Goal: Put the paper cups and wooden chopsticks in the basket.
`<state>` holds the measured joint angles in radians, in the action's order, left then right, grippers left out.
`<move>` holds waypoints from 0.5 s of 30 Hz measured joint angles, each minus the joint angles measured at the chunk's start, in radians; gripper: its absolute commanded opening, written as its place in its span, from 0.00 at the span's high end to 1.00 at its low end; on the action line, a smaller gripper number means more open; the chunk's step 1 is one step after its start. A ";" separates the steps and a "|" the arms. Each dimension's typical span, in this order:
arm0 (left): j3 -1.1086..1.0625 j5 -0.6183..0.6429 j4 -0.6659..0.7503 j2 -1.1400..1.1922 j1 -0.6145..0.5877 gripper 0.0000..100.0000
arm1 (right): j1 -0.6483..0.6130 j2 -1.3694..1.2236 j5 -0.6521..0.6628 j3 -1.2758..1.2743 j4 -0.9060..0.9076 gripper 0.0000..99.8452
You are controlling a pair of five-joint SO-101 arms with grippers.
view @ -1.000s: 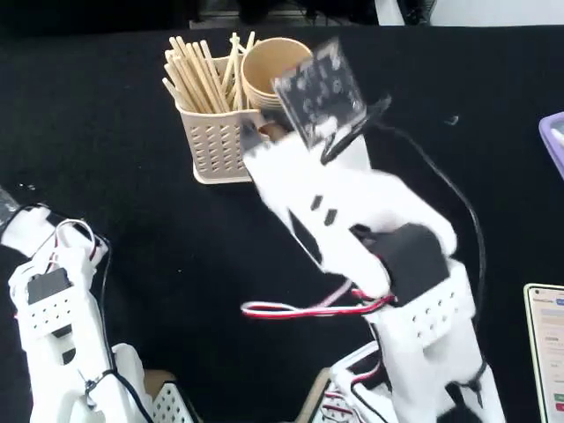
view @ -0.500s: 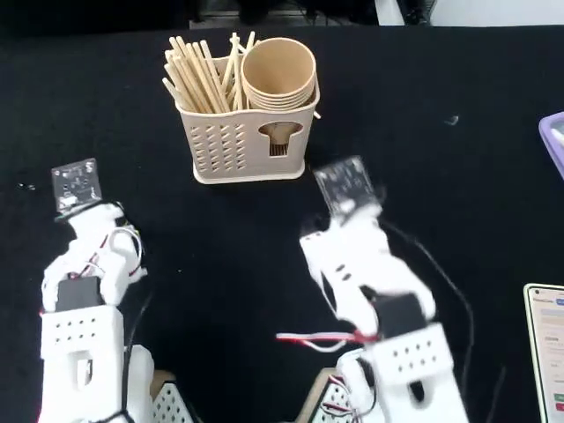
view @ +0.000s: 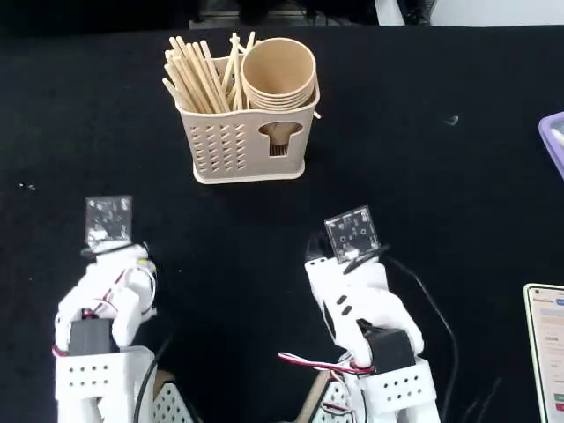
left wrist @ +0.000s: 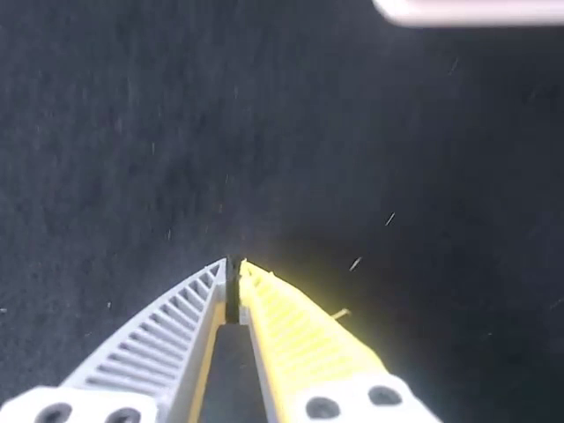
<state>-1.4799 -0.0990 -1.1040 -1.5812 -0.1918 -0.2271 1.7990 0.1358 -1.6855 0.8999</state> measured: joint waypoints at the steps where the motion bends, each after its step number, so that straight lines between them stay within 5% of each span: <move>1: -0.038 -0.032 -0.006 -0.046 -0.009 0.97 | 0.000 0.000 0.000 0.000 0.000 0.97; 7: -0.189 -0.132 -0.078 -0.221 -0.017 0.97 | 0.000 0.000 -0.002 0.000 0.112 0.97; 15: -0.195 -0.049 -0.161 -0.230 -0.025 0.97 | 0.000 0.000 0.002 0.000 0.384 0.97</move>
<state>-1.6747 -0.1481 -1.2651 -1.8113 -0.2163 -0.2271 1.7990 0.1373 -1.6855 1.2835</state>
